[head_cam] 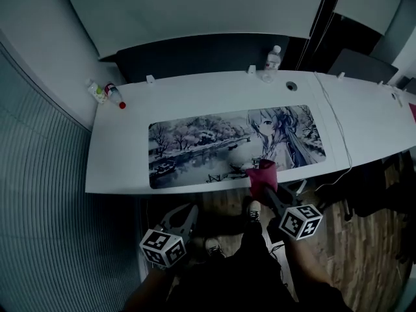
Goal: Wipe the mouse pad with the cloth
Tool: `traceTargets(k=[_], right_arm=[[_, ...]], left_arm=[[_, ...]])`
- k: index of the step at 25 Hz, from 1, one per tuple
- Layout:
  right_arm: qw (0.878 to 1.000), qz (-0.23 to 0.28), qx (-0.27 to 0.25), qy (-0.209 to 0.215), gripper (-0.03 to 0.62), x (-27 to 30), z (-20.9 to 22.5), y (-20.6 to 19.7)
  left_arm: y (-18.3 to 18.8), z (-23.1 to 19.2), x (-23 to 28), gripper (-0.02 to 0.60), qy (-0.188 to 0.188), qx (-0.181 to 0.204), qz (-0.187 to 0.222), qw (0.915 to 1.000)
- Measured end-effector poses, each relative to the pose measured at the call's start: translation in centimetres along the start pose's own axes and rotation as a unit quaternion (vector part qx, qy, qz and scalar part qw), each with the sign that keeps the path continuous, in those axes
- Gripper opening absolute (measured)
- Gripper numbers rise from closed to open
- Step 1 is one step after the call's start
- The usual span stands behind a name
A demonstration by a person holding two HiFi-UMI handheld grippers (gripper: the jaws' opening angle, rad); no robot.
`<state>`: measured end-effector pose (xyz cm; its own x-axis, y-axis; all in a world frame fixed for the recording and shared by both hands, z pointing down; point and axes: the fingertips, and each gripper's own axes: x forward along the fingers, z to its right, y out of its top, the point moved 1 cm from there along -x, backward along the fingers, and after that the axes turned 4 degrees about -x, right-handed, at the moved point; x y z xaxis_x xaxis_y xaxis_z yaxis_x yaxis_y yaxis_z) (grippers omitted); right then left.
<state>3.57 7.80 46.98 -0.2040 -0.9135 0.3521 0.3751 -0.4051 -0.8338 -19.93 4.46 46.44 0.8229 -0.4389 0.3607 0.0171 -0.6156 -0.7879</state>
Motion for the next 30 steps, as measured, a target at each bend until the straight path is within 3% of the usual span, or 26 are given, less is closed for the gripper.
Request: traceTargets(k=[7, 13, 30], right_arm=[[1.0, -0.014, 0.018, 0.018, 0.083, -2.5, -6.0, -4.8], [0.999, -0.03, 0.015, 0.035, 0.083, -3.7, -8.9, -6.2], [0.997, -0.042, -0.009, 0.064, 0.083, -5.9, -11.0, -7.8]], left_arm=[[-2.0, 0.1, -2.9, 0.005, -0.021, -0.008, -0.013, 0.9997], [-2.8, 1.2, -4.1, 0.005, -0.034, -0.02, -0.015, 0.9991], [-4.1, 3.3, -5.1, 0.005, -0.038, -0.007, -0.015, 0.9991]])
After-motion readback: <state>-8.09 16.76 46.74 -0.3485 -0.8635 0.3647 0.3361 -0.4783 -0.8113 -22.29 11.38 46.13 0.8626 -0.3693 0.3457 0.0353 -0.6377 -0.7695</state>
